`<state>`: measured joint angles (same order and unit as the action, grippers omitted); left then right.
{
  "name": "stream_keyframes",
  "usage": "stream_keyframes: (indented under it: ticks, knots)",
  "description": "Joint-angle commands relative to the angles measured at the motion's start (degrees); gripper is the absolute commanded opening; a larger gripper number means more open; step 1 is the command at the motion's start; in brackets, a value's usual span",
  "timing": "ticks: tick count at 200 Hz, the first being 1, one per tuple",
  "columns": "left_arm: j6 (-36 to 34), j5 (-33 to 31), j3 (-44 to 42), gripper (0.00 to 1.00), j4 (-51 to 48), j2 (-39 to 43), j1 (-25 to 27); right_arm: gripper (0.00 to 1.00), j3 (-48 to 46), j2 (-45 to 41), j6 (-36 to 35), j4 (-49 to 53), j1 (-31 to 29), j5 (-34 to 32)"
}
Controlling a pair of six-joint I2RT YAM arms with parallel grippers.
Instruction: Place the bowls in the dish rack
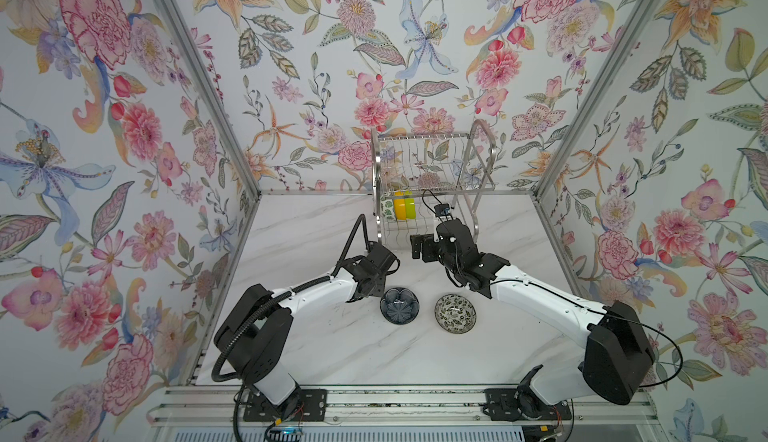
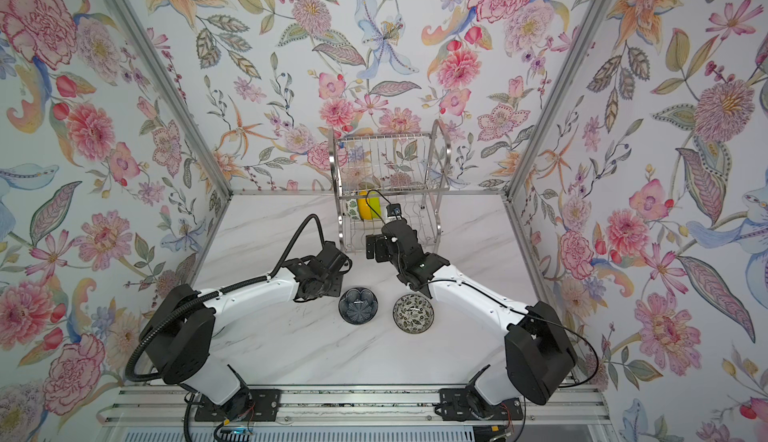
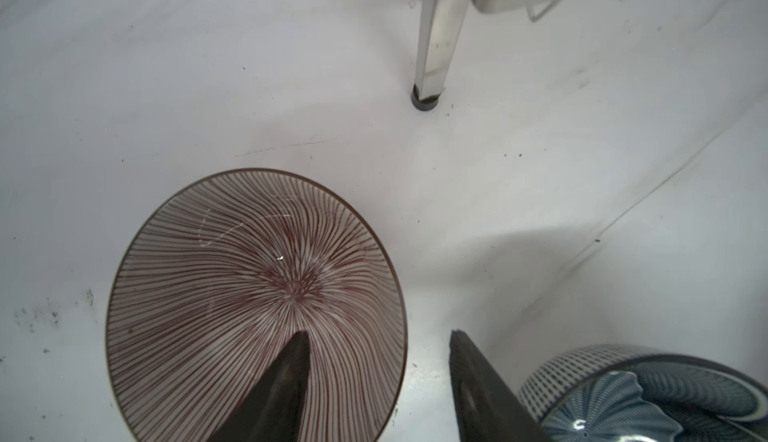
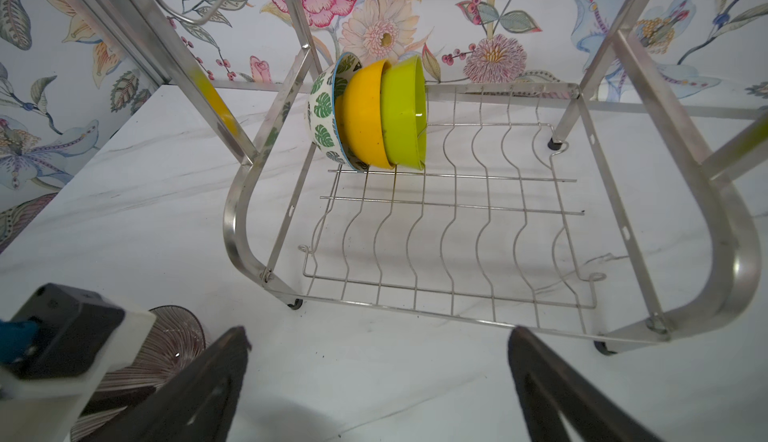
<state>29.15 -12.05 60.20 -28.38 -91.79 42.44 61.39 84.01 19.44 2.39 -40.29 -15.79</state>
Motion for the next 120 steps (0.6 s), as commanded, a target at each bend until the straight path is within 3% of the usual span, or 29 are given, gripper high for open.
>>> stream_keyframes:
  ticks: [1,17,48,71,94,120]
  knots:
    - [-1.07,-0.37,1.59,0.67,0.65,5.28,-0.15,0.99,2.37,0.38,2.96,1.44,1.67,5.09]
    - [-1.27,0.55,1.41,0.77,1.22,7.62,-1.43,0.99,2.89,0.38,5.44,1.39,3.11,7.44]
    - [-1.13,4.11,0.22,0.82,1.76,13.2,-5.96,0.98,6.41,3.28,7.16,4.12,3.91,9.21]
    - [0.99,10.41,-4.43,0.99,4.96,20.29,-11.56,0.98,10.67,8.1,8.86,8.19,3.84,12.34]
    - [4.07,20.21,-11.79,0.99,10.28,26.81,-19.32,0.9,13.61,12.55,11.09,9.9,3.21,16.73]
    - [7.78,26.72,-19.56,0.99,13.71,32.45,-25.74,0.85,17.27,17.29,11.68,12.77,0.0,19.15]
